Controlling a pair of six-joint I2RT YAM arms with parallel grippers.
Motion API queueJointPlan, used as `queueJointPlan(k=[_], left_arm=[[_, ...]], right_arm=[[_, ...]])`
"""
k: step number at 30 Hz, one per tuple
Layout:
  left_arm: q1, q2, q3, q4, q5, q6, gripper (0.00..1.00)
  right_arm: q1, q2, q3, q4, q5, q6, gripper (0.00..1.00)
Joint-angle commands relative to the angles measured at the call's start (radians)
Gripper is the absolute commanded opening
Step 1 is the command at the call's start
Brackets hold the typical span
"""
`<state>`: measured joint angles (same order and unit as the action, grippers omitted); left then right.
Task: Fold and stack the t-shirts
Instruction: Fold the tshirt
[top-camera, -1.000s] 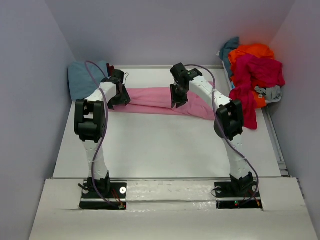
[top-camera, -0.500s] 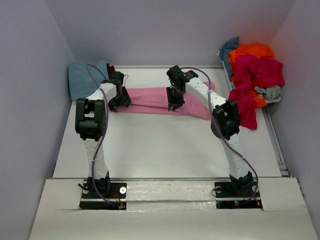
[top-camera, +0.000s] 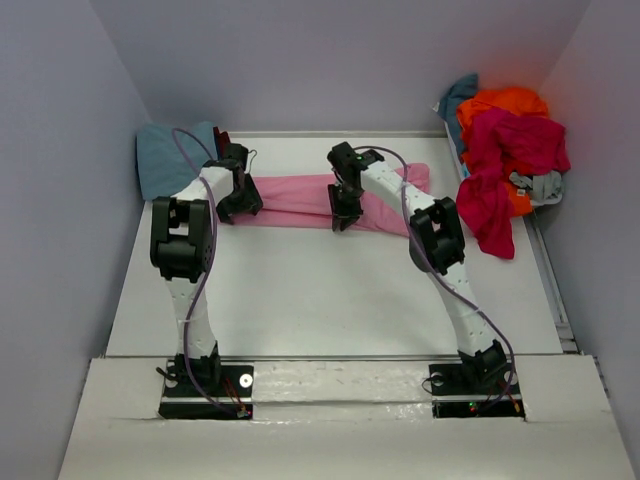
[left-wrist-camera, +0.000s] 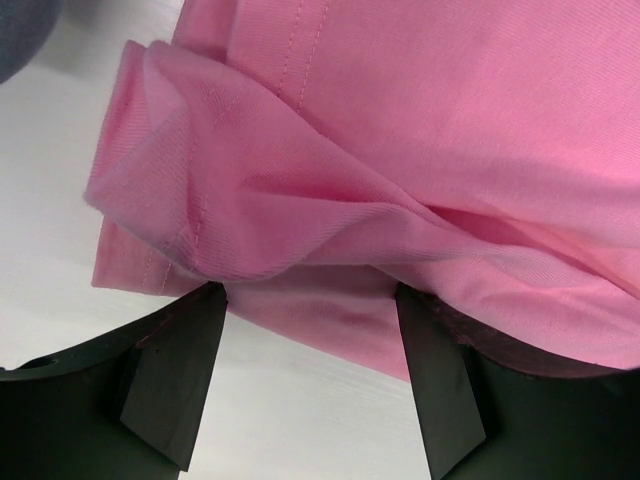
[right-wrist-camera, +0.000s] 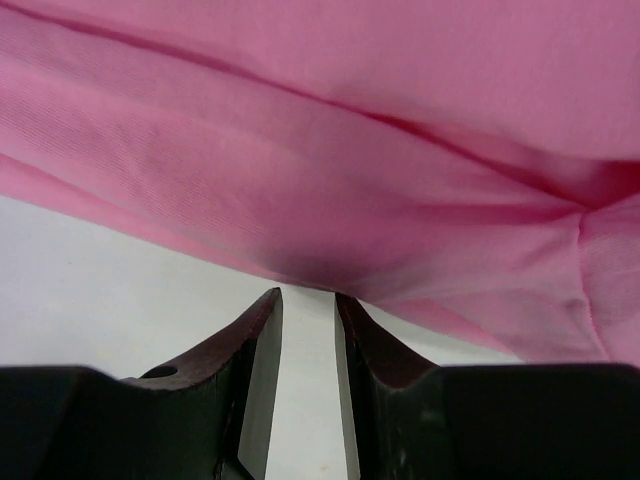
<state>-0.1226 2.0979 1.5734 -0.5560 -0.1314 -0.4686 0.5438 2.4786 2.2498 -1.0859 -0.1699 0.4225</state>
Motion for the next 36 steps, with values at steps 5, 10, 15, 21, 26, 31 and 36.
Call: queueJointPlan(k=[5, 10, 15, 21, 26, 31, 36], left_arm=[[0.005, -0.050, -0.058, -0.039, -0.013, 0.005, 0.82], [0.005, -0.053, -0.064, -0.039, -0.013, 0.008, 0.81], [0.005, -0.061, -0.067, -0.044, -0.016, 0.013, 0.81], [0.005, -0.070, -0.069, -0.047, -0.014, 0.018, 0.81], [0.005, -0.082, -0.065, -0.056, -0.019, 0.025, 0.81], [0.005, -0.096, -0.076, -0.062, -0.022, 0.034, 0.81], [0.005, -0.111, -0.085, -0.064, -0.023, 0.041, 0.81]], right_arm=[[0.004, 0.033, 0.172, -0.026, 0.012, -0.013, 0.34], [0.004, 0.031, 0.180, -0.026, 0.044, -0.016, 0.34], [0.004, 0.017, 0.169, -0.022, 0.043, -0.008, 0.34], [0.004, 0.029, 0.180, -0.015, 0.078, -0.002, 0.34], [-0.015, 0.062, 0.208, 0.004, 0.081, 0.010, 0.35], [-0.048, 0.072, 0.234, 0.015, 0.105, 0.016, 0.35], [-0.087, 0.089, 0.258, 0.023, 0.099, 0.019, 0.37]])
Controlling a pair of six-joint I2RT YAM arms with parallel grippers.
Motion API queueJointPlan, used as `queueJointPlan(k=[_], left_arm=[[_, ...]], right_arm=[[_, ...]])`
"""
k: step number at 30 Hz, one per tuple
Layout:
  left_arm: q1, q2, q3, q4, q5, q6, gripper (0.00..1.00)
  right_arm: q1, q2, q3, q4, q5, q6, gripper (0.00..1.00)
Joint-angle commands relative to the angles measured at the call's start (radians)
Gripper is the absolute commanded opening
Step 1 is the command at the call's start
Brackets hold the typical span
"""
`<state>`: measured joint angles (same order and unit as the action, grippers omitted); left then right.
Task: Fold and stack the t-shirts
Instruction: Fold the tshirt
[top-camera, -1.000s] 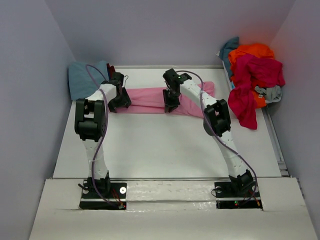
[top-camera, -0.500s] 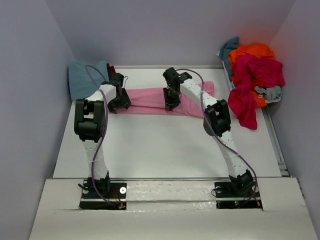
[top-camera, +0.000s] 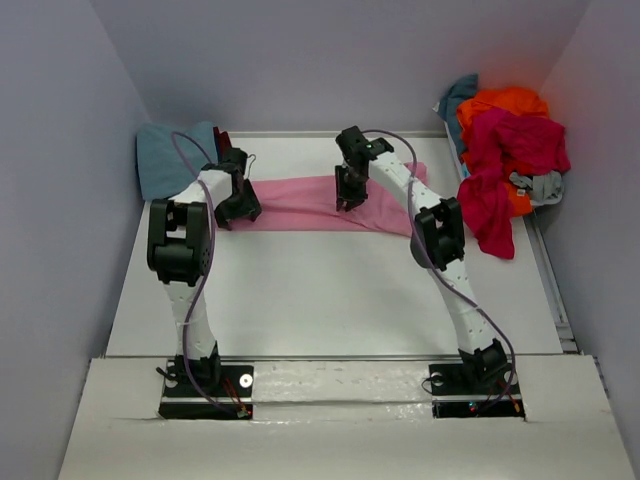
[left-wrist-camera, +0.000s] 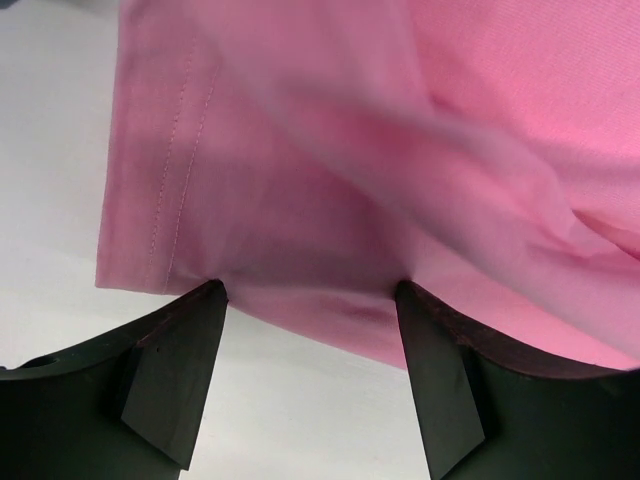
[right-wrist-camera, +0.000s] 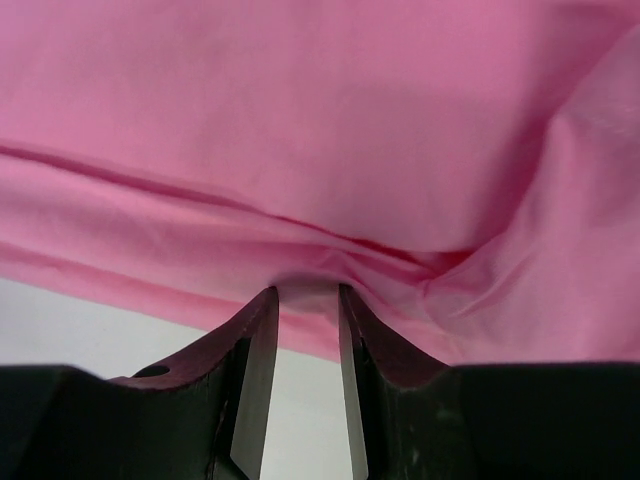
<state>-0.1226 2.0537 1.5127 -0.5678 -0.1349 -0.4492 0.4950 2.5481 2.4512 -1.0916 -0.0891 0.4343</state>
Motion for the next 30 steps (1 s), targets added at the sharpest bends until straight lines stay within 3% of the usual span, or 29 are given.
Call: queueJointPlan(k=[1, 11, 16, 30], left_arm=[[0.005, -0.069, -0.026, -0.052, -0.020, 0.023, 0.81], [0.005, -0.092, -0.069, -0.044, -0.025, 0.030, 0.81], [0.005, -0.092, -0.075, -0.038, -0.017, 0.029, 0.81], [0.005, -0.083, -0.085, -0.026, -0.014, 0.027, 0.81]], right_arm=[[-0.047, 0.021, 0.058, 0.032, 0.019, 0.006, 0.37], [-0.067, 0.037, 0.106, 0.038, -0.003, -0.006, 0.39], [-0.067, -0.071, -0.018, 0.061, 0.009, -0.014, 0.38], [-0.067, -0.176, -0.026, -0.001, 0.083, -0.048, 0.38]])
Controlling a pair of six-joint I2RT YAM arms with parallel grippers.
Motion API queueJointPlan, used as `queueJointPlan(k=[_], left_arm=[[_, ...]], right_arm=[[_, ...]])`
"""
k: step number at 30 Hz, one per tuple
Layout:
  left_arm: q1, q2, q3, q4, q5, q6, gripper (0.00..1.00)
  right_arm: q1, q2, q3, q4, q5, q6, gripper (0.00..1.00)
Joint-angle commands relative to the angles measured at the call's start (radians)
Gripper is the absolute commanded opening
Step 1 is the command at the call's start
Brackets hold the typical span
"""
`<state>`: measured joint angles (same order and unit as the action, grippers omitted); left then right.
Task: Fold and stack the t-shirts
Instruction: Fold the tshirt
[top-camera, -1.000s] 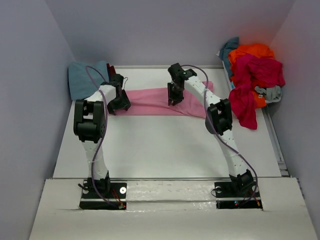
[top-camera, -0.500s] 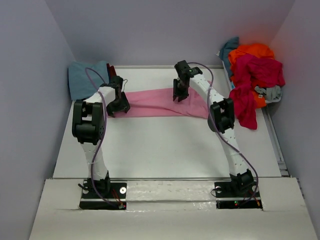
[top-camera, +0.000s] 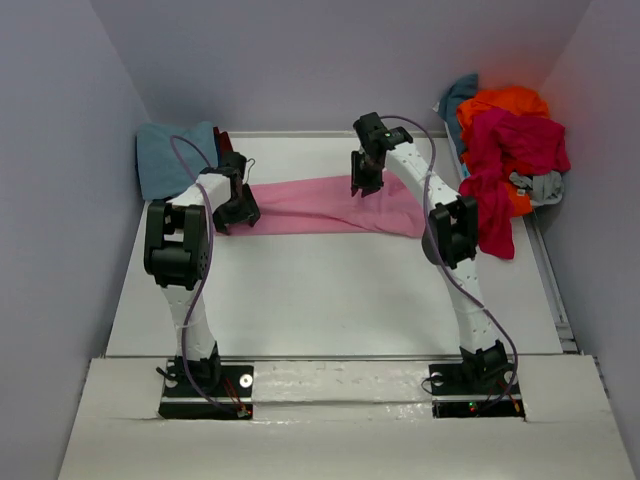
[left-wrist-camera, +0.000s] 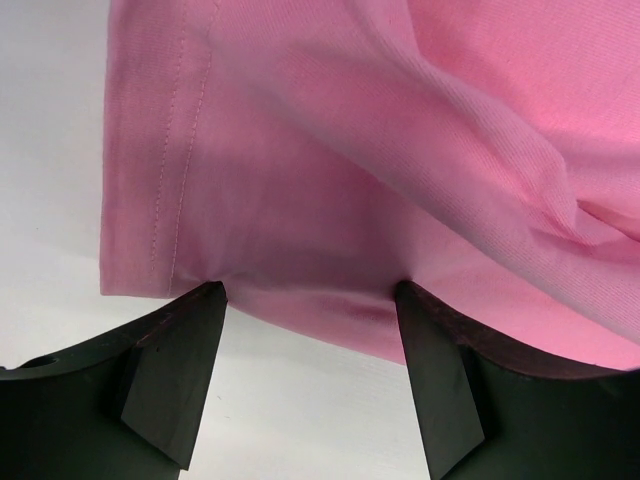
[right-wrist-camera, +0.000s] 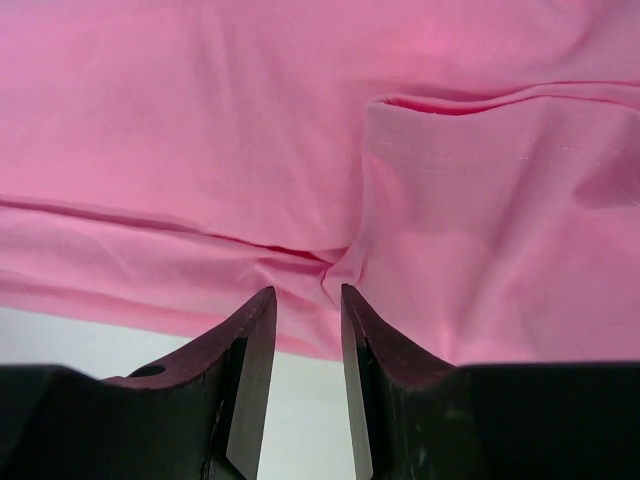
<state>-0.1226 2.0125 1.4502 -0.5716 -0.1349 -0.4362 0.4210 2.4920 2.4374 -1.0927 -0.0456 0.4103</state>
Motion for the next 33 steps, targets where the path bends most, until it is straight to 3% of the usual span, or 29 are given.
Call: queueJointPlan(k=[1, 16, 33], left_arm=[[0.005, -0.041, -0.022, -0.022, -0.014, 0.014, 0.81], [0.005, -0.043, -0.017, -0.025, -0.015, 0.017, 0.81], [0.005, -0.043, 0.003, -0.030, -0.014, 0.024, 0.81]], right_arm=[[0.007, -0.123, -0.020, 0.001, 0.039, -0.021, 0.38], [0.007, -0.093, -0.104, 0.016, 0.053, 0.002, 0.37], [0.007, 0.045, 0.018, -0.004, 0.112, 0.022, 0.37]])
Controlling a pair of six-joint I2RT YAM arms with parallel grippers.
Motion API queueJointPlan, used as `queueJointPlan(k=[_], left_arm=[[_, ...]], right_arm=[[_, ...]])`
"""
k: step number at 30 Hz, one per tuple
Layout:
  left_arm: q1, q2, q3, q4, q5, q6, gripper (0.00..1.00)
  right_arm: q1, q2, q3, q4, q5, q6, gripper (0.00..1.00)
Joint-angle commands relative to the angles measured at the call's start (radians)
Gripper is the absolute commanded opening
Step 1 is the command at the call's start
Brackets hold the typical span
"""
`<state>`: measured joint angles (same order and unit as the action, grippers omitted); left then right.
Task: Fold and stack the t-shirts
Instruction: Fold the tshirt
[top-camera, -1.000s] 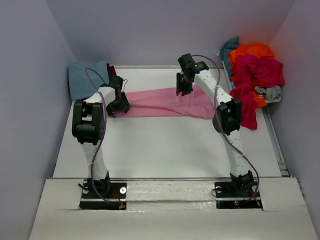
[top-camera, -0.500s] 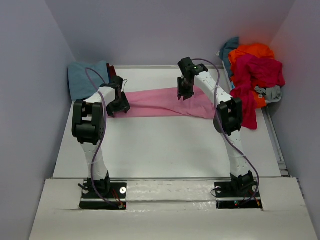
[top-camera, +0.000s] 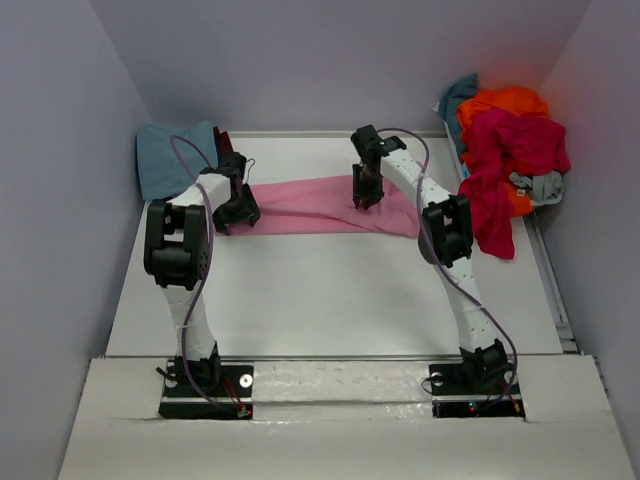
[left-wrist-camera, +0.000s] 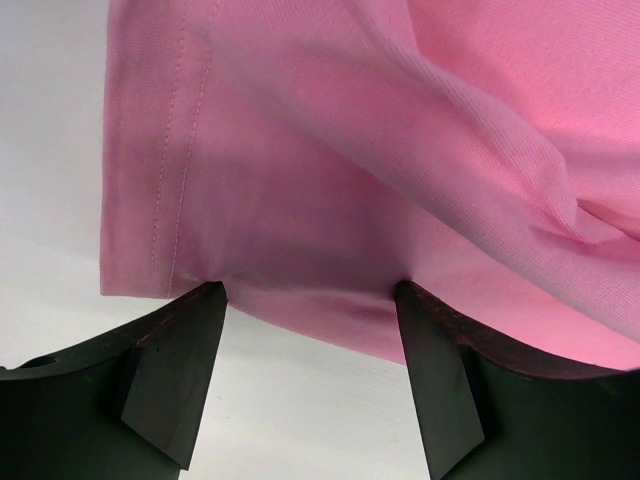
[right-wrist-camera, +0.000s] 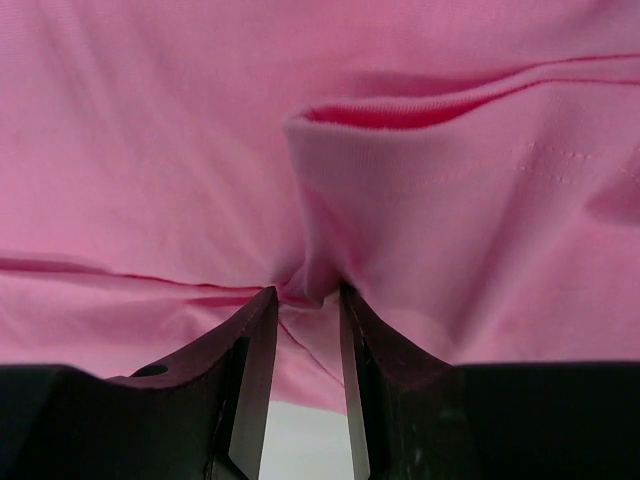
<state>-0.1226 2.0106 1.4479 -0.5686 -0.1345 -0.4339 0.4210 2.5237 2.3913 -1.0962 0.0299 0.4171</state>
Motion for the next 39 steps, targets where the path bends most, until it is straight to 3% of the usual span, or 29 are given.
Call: queueJointPlan(k=[1, 9, 12, 13, 14, 39], left_arm=[[0.005, -0.041, 0.005, -0.034, -0.014, 0.020, 0.81], [0.005, -0.036, 0.008, -0.033, -0.013, 0.021, 0.81], [0.005, -0.035, 0.011, -0.034, -0.011, 0.021, 0.81], [0.005, -0.035, 0.009, -0.034, -0.013, 0.020, 0.81], [0.005, -0.035, 0.009, -0.034, -0.013, 0.020, 0.81], [0.005, -0.076, -0.044, -0.030, -0.024, 0.026, 0.81]], right_arm=[[0.007, 0.018, 0.072, -0.004, 0.042, 0.015, 0.37], [0.007, 0.014, 0.095, -0.004, 0.057, 0.014, 0.34], [0.007, 0.023, 0.101, -0.008, 0.058, 0.011, 0.23], [0.007, 0.027, 0.103, -0.010, 0.057, 0.009, 0.11], [0.007, 0.029, 0.104, -0.011, 0.056, 0.011, 0.07], [-0.074, 0.009, 0.115, 0.035, 0.143, 0.020, 0.07]])
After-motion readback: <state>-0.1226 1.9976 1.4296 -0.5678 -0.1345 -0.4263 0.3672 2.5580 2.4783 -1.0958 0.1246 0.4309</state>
